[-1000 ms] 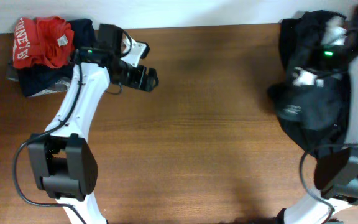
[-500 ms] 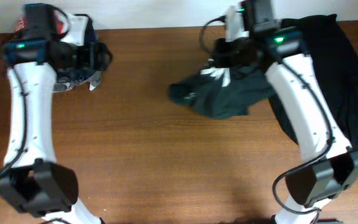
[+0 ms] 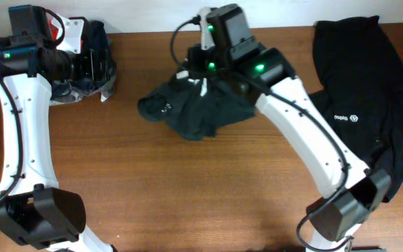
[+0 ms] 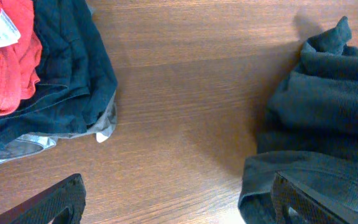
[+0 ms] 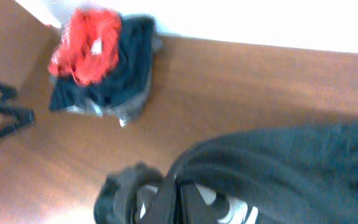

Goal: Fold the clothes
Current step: 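Pull the dark green shirt to table center with the right gripper, then grasp the shirt's left end with the left gripper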

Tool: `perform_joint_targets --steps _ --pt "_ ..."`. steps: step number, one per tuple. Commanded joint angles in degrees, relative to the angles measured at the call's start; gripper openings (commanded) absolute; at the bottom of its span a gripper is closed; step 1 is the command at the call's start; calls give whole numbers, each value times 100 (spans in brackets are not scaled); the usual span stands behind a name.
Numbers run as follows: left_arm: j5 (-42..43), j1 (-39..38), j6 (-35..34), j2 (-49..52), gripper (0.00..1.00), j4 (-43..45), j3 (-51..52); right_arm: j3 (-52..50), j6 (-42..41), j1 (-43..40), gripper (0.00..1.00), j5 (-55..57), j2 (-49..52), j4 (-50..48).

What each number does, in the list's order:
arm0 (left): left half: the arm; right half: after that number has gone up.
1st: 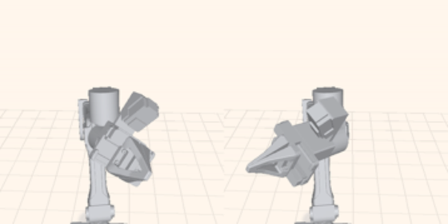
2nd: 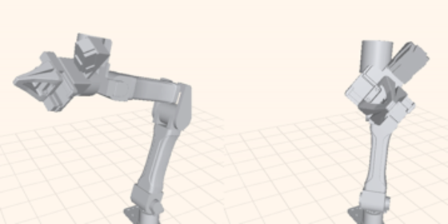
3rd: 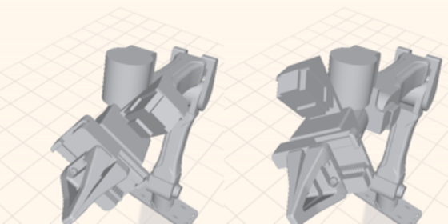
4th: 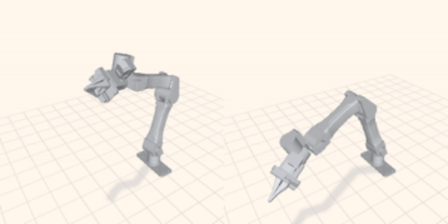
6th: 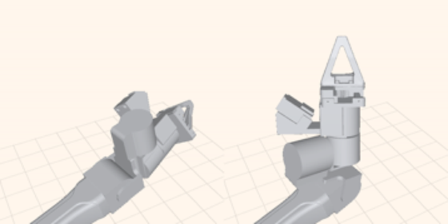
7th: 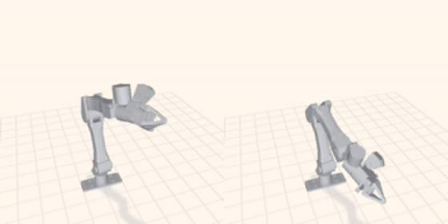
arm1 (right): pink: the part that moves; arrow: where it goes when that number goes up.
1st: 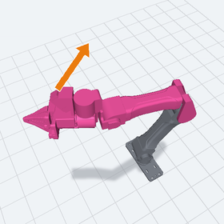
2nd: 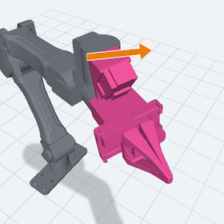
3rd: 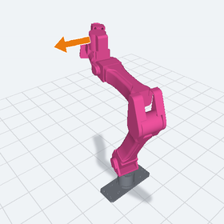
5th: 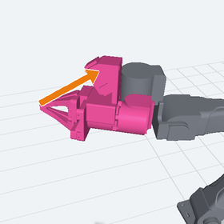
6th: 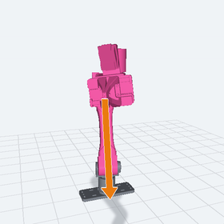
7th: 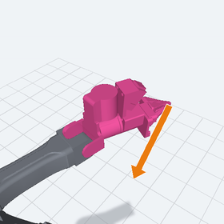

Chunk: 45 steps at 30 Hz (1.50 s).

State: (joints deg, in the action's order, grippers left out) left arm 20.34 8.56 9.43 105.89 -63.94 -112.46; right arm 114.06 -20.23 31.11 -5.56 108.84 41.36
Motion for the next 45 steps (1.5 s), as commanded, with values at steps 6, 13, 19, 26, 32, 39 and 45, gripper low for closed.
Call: perform_joint_targets --steps 6,13,19,26,32,39,45 --pt "-61 13 33 -81 95 -28 -72 101 168 57 38 778 901 -1941" --pt "-61 13 35 -81 95 -90 -74 240 343 -459 98 776 249 -944" --pt "-55 -175 37 -79 94 -411 -63 317 343 -1480 99 752 -492 1172" --pt "-170 -1069 186 -79 91 -555 485 216 350 -2559 99 286 -398 2828" --pt "-1213 -1768 -262 -79 84 -313 1526 -343 391 -2970 99 273 -334 2800" --pt "-1121 -1904 -774 -79 78 903 2588 -979 498 -3012 99 273 -334 2396" --pt "-966 -2354 -219 -70 76 1738 3075 -1340 498 -3012 99 275 -334 2175"
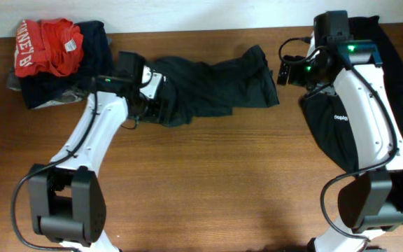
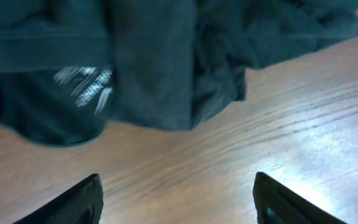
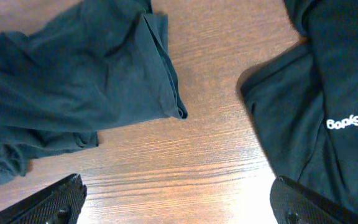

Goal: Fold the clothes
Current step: 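Grasp the shirt's left end with the left gripper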

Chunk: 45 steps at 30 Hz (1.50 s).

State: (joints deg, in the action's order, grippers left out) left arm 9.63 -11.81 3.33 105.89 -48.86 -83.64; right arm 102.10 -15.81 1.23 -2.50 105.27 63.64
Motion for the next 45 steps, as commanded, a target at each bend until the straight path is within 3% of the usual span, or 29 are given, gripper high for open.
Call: perform_joint_targets --steps 1,4,10,15,20,23,25,26,28,34,38,45 --pt "103 -424 629 -68 76 341 238 -166 55 -24 99 -31 22 -66" --pt "42 -715 1294 -68 76 776 378 -173 55 -24 99 -31 22 -85" --pt "-732 -1054 1810 125 72 1379 433 -173 55 -24 99 -31 22 -85" --pt "-1283 -1054 1965 442 72 1528 433 -173 55 -24 99 -28 22 -85" --pt "-1303 -1043 2100 780 71 1578 433 -173 57 -24 99 -26 22 -90" --pt "-1285 -1045 2100 872 62 1513 433 -173 55 -24 99 -26 22 -90" --pt "-1279 -1043 2100 903 51 1440 433 -173 57 -24 99 -26 22 -90" --pt "-1202 -1045 2098 931 38 1362 433 -173 55 -24 99 -26 22 -94" --pt "-1180 -1045 2098 973 33 1261 433 -173 57 -24 99 -26 22 -94" --pt "-1204 -1043 2100 1222 34 1202 435 -173 55 -22 99 -26 22 -111" --pt "-1296 -1043 2100 1320 47 1335 435 -173 57 -24 99 -26 22 -109" --pt "-1355 -1043 2076 1340 57 1508 435 -175 57 -24 99 -26 22 -109"
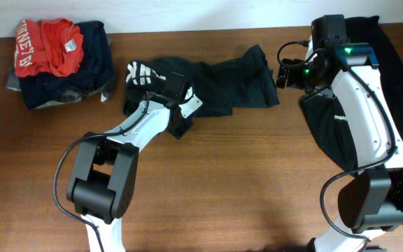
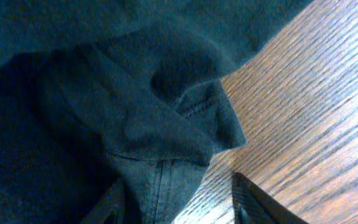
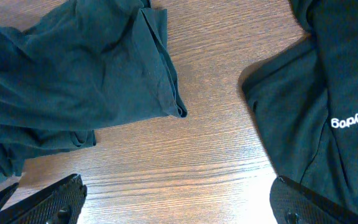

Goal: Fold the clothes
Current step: 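Grasp the shirt's left end with the left gripper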

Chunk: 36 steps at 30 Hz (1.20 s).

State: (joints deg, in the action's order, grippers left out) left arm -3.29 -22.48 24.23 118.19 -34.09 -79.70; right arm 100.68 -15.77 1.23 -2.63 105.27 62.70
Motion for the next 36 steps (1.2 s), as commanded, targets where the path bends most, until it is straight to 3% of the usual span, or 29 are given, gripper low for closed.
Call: perform_joint_targets --steps 1,2,5,8,11,18,25,31,36 --pt "-72 24 -13 109 56 26 42 -33 52 -24 99 -13 22 -15" --pt "-92 26 -13 109 56 26 42 -33 52 -24 99 -13 22 -15" --pt "-162 24 -13 109 35 46 42 -37 52 -24 99 -13 22 -17" --pt "-472 24 -271 111 1 164 42 -42 52 -24 99 -13 22 -13" --pt "-1228 24 -1169 109 1 236 -35 -42 50 -24 99 -13 22 -13" --pt "-1620 31 -1770 -37 1 -1290 -1075 -42 52 -22 99 -13 22 0" --pt "-1600 11 -1864 -273 1 -2824 -2205 -289 52 -22 99 -15 22 -151" --pt "-1602 13 -1862 -522 1 -3101 -2387 -988 52 -24 99 -17 22 -664" --pt "-1600 13 -1864 -551 1 -3161 -2385 -1753 52 -22 99 -44 22 -1672"
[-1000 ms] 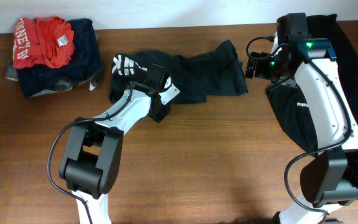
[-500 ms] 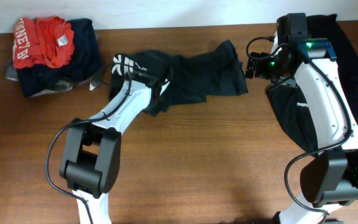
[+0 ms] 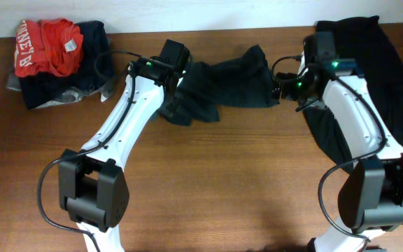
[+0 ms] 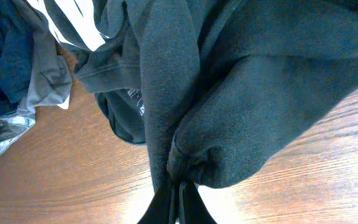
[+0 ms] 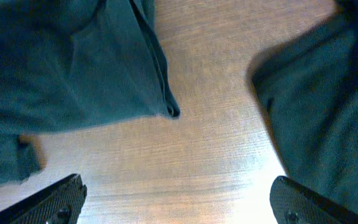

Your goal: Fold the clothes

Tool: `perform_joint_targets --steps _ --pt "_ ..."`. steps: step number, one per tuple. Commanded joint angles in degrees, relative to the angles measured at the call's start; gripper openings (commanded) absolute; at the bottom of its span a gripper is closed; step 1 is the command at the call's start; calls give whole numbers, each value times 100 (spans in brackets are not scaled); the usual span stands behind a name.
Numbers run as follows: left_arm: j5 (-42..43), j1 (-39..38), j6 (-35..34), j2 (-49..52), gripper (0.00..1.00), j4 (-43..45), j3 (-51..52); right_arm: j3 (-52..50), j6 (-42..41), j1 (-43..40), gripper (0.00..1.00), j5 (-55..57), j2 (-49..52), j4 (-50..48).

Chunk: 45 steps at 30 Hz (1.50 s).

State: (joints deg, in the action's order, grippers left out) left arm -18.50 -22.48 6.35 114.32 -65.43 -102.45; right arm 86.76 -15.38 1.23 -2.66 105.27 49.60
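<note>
A dark green garment (image 3: pixel 233 84) lies crumpled across the back middle of the table. My left gripper (image 4: pixel 178 191) is shut on a bunched fold of it (image 4: pixel 229 124), holding its left part gathered up; in the overhead view the left gripper (image 3: pixel 176 70) is over that end. My right gripper (image 5: pixel 179 202) is open, its fingers (image 5: pixel 61 198) wide apart above bare wood. It hovers just off the garment's right corner (image 5: pixel 166 109). In the overhead view the right gripper (image 3: pixel 280 85) sits at that right end.
A black garment with a small white logo (image 3: pixel 369 77) is spread over the right back of the table, its edge (image 5: pixel 328 124) beside my right gripper. A pile of red, navy and grey clothes (image 3: pixel 54 59) sits at the back left corner. The wooden table (image 3: pixel 208 182) stretches toward the front.
My left gripper was open around the garment's lower left edge; now it is shut on the fabric and farther back, with the left part bunched under it. The open right gripper has shifted slightly left and lower.
First my right gripper held the dark green garment bunched at the table's middle, while the left was open by the clothes pile. Then the garment lay stretched out, both grippers open at its ends. The left gripper went to its lower edge and now grips it.
</note>
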Motion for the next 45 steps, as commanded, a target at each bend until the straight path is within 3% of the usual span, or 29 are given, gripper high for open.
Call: perform_joint_targets --steps 1,7,12,20,34,37,38,40,41,45 --pt "-79 13 -76 -164 1 -22 -111 -481 13 -20 99 -57 22 -544" --pt "-81 13 -74 -164 1 17 -111 -1582 13 -13 94 -455 22 -2218" --pt "-81 13 -74 -164 1 68 -111 -2190 11 -11 83 -619 22 -3178" --pt "-79 13 -76 -164 1 267 -109 -2677 11 -11 69 -619 26 -4089" --pt "-81 13 -74 -164 1 326 -109 -2771 -11 68 64 -748 557 -5066" --pt "-81 13 -74 -164 1 326 -109 -2771 -11 66 50 -750 570 -5209" --pt "-81 13 -74 -164 1 328 -109 -2769 -11 68 41 -758 570 -5248" --pt "-83 13 -74 -164 1 328 -109 -2761 -11 68 11 -772 566 -5270" --pt "-83 20 -74 -164 1 337 -109 -2730 -11 61 4 -772 529 -5243" --pt "-164 138 -74 -164 1 424 -120 -2507 -9 50 4 -765 85 -4747"
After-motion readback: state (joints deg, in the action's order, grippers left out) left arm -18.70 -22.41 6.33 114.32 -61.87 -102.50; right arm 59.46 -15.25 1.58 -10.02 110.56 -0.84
